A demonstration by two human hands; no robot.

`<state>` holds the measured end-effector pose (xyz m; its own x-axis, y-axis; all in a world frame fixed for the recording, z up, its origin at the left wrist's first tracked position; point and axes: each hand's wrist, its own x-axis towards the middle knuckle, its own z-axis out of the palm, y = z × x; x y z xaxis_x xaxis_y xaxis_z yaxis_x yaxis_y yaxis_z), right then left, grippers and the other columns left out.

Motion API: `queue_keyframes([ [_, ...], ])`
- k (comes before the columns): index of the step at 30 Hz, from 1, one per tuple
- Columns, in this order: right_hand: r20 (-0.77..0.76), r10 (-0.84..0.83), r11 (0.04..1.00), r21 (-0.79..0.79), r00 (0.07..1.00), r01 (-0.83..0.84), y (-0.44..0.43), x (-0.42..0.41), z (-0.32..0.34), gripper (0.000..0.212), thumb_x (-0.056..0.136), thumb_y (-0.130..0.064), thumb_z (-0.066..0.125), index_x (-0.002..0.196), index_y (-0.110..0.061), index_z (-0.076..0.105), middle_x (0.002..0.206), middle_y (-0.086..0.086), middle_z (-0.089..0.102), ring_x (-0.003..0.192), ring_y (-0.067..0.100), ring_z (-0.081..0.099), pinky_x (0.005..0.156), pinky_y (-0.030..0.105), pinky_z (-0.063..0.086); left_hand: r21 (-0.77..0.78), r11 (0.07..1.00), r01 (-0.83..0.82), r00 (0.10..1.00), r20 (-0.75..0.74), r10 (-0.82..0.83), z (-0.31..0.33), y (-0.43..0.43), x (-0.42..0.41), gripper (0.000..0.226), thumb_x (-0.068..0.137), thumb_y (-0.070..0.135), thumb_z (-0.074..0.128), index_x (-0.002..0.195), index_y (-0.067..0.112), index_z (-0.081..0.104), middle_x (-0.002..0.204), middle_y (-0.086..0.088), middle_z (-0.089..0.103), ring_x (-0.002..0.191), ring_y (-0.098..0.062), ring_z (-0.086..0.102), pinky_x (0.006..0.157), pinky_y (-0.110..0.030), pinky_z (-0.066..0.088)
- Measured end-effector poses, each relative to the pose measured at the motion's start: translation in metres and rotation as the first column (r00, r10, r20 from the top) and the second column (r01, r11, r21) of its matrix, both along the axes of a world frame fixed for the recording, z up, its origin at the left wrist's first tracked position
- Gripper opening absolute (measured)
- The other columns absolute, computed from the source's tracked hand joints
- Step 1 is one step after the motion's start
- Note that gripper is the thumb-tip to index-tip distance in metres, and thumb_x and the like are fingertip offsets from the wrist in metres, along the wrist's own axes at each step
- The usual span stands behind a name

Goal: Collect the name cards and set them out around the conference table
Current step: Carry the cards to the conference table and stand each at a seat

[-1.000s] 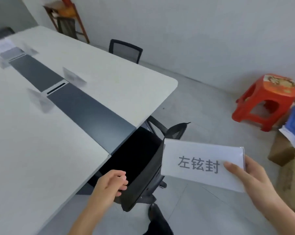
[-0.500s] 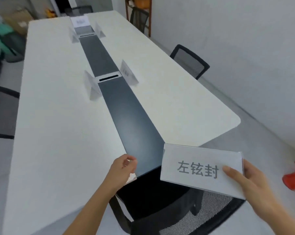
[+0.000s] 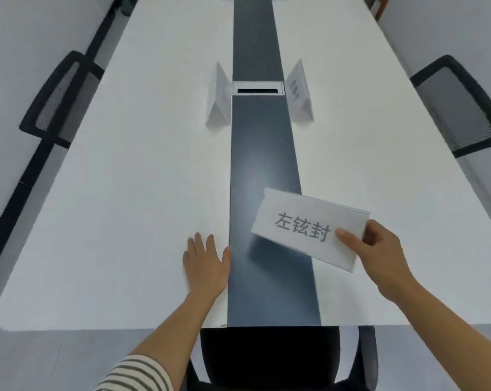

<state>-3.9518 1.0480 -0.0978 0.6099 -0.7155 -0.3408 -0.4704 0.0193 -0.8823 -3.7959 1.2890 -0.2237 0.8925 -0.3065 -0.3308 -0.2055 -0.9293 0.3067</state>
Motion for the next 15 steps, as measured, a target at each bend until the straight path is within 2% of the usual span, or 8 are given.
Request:
queue_keyframes([
  [2, 0.007, 0.044, 0.999, -0.011, 0.999, -0.044, -0.018, 0.031, -0.022, 0.028, 0.079, -0.024, 0.078, 0.102, -0.016, 0.066, 0.102, -0.001, 0.072, 0.099, 0.025, 0.067, 0.081, 0.031, 0.055, 0.094, 0.995, 0.040, 0.996, 0.077, -0.048, -0.021, -0.006, -0.011, 0.076, 0.093, 0.060, 0.024, 0.151, 0.010, 0.021, 0.160, -0.023, 0.012, 0.148, -0.039, 0.005, 0.119, -0.051, 0.005],
  [6, 0.022, 0.136, 0.985, -0.107, 0.990, -0.133, -0.049, 0.089, -0.051, 0.031, 0.075, -0.025, 0.081, 0.100, -0.019, 0.064, 0.094, -0.010, 0.070, 0.087, 0.015, 0.066, 0.082, 0.034, 0.057, 0.172, 0.985, 0.029, 0.982, 0.178, -0.060, -0.041, -0.009, -0.014, 0.082, 0.090, 0.064, 0.022, 0.150, 0.008, 0.025, 0.158, -0.025, 0.017, 0.147, -0.041, 0.011, 0.117, -0.052, 0.003],
  [8, 0.026, 0.183, 0.975, -0.135, 0.983, -0.178, -0.063, 0.119, -0.062, 0.032, 0.073, -0.025, 0.082, 0.099, -0.018, 0.064, 0.092, -0.010, 0.069, 0.085, 0.019, 0.066, 0.082, 0.039, 0.057, 0.195, 0.981, 0.027, 0.982, 0.179, -0.063, -0.041, -0.010, -0.013, 0.082, 0.090, 0.065, 0.019, 0.150, 0.009, 0.026, 0.158, -0.024, 0.017, 0.147, -0.039, 0.012, 0.117, -0.051, 0.004],
  [11, 0.035, 0.237, 0.957, -0.179, 0.971, -0.227, -0.084, 0.159, -0.077, 0.035, 0.073, -0.026, 0.082, 0.101, -0.015, 0.064, 0.099, 0.002, 0.071, 0.092, 0.030, 0.067, 0.086, 0.042, 0.057, 0.206, 0.978, 0.022, 0.986, 0.158, -0.055, -0.043, -0.010, -0.013, 0.083, 0.090, 0.066, 0.013, 0.150, 0.011, 0.027, 0.159, -0.022, 0.016, 0.148, -0.037, 0.009, 0.117, -0.052, 0.006],
  [12, 0.042, 0.258, 0.949, -0.198, 0.965, -0.245, -0.090, 0.171, -0.081, 0.035, 0.073, -0.026, 0.082, 0.101, -0.016, 0.064, 0.102, 0.003, 0.071, 0.092, 0.027, 0.066, 0.086, 0.037, 0.057, 0.208, 0.978, 0.019, 0.987, 0.154, -0.052, -0.043, -0.010, -0.013, 0.083, 0.090, 0.066, 0.012, 0.150, 0.011, 0.027, 0.159, -0.022, 0.016, 0.148, -0.036, 0.008, 0.117, -0.052, 0.007],
  [14, 0.030, 0.318, 0.923, -0.238, 0.948, -0.302, -0.103, 0.192, -0.086, 0.034, 0.075, -0.026, 0.081, 0.104, -0.021, 0.063, 0.106, 0.000, 0.069, 0.092, 0.014, 0.063, 0.080, 0.015, 0.049, 0.215, 0.976, 0.024, 0.986, 0.156, -0.058, -0.044, -0.009, -0.013, 0.082, 0.090, 0.066, 0.013, 0.150, 0.011, 0.027, 0.159, -0.021, 0.015, 0.148, -0.036, 0.008, 0.117, -0.051, 0.008],
  [15, 0.011, 0.342, 0.910, -0.253, 0.940, -0.328, -0.109, 0.202, -0.088, 0.035, 0.075, -0.025, 0.080, 0.106, -0.022, 0.063, 0.107, -0.002, 0.068, 0.094, 0.012, 0.061, 0.077, 0.011, 0.044, 0.215, 0.976, 0.022, 0.985, 0.162, -0.058, -0.045, -0.009, -0.013, 0.081, 0.090, 0.065, 0.014, 0.150, 0.012, 0.027, 0.159, -0.021, 0.016, 0.148, -0.036, 0.009, 0.117, -0.051, 0.008],
])
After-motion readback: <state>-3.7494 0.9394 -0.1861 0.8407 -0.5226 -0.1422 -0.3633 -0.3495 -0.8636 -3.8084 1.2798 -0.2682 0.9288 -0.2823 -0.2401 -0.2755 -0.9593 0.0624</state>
